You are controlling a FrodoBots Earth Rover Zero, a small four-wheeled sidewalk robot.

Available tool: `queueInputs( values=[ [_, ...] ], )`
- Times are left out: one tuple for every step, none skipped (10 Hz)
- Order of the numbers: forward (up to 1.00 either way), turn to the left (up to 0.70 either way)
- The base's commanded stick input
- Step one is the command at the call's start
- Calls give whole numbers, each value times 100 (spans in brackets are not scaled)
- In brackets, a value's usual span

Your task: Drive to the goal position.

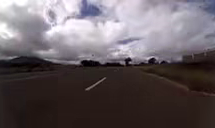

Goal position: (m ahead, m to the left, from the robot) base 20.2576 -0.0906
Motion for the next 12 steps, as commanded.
queueInputs(
  values=[
    [70,-35],
    [70,-35],
    [70,-35],
    [70,-35],
    [70,-35],
    [70,-35],
    [70,-35],
    [70,-32],
    [70,-26],
    [70,-22],
    [70,-19],
    [70,-6]
  ],
)
